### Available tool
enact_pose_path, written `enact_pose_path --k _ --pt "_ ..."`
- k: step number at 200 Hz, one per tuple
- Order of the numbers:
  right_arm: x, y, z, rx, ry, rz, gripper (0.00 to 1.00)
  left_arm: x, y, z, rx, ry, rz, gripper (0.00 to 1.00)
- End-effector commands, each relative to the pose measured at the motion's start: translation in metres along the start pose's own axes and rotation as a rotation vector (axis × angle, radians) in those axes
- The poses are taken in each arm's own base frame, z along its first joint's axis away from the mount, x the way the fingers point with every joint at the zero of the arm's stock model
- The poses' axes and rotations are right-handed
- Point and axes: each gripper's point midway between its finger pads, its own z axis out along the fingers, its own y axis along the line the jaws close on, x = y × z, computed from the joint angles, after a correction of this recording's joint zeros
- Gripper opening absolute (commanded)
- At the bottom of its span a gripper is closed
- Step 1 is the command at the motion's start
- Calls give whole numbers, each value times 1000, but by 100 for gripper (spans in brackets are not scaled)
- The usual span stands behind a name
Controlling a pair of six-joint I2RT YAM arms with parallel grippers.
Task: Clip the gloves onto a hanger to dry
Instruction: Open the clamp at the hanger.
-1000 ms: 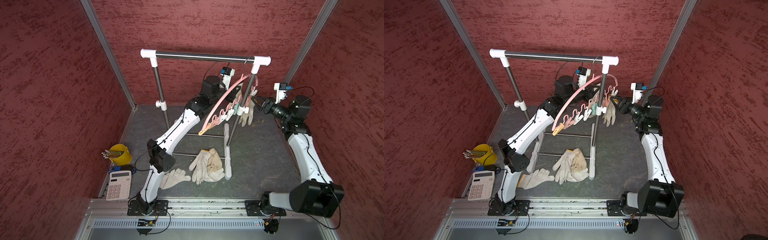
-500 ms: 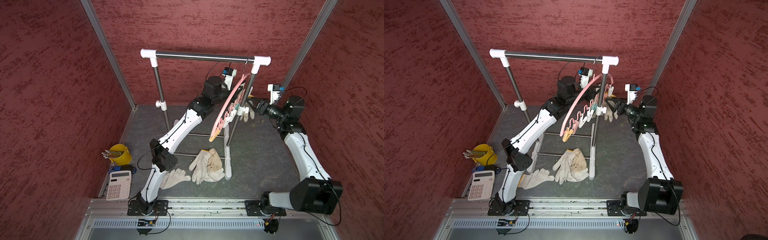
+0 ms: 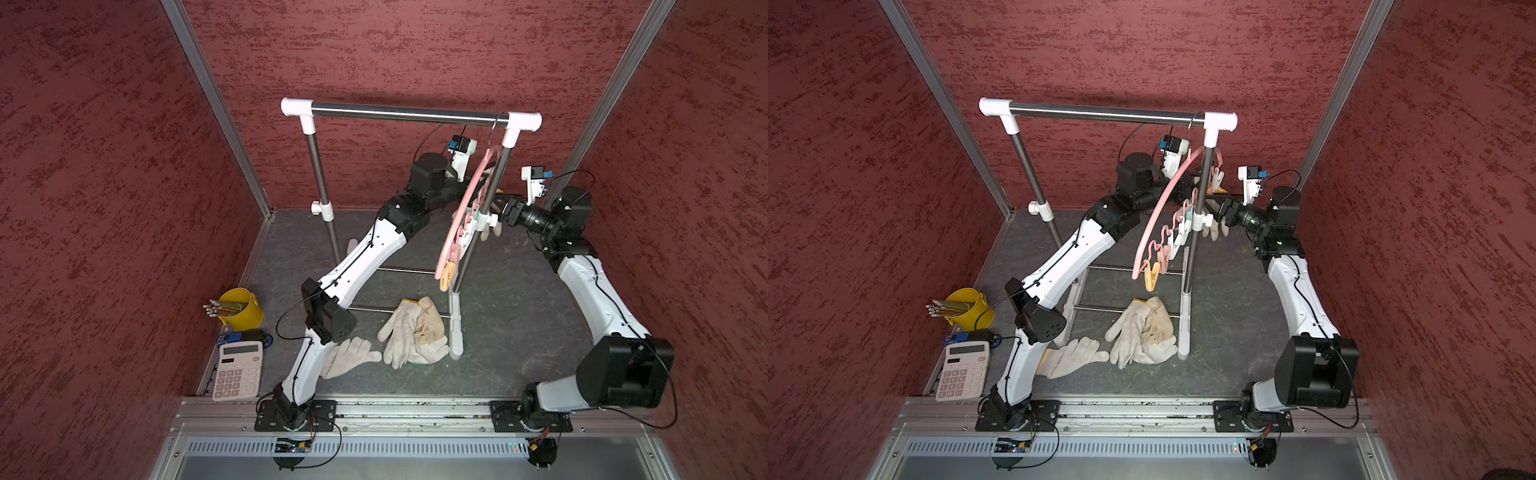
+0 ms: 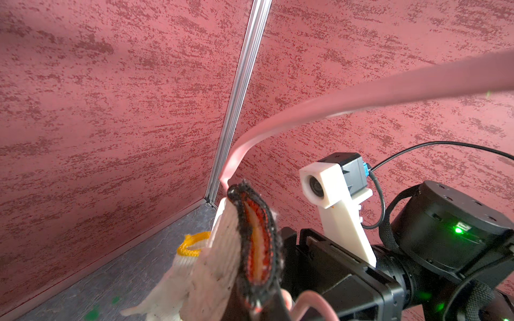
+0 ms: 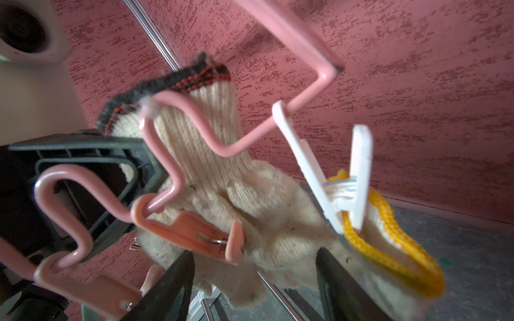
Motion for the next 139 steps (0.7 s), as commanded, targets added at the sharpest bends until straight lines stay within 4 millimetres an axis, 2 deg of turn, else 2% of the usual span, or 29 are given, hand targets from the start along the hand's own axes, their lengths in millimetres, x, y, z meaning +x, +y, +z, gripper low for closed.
enact_pose_path --k 1,68,139 --pt "-19 15 5 -54 -35 -51 70 -3 -6 -1 11 -4 18 0" --pt "-18 28 9 -93 -29 -62 72 -1 -6 -1 10 4 23 0" --pt "-30 25 8 -52 -69 -93 69 -4 -7 -3 7 2 28 0"
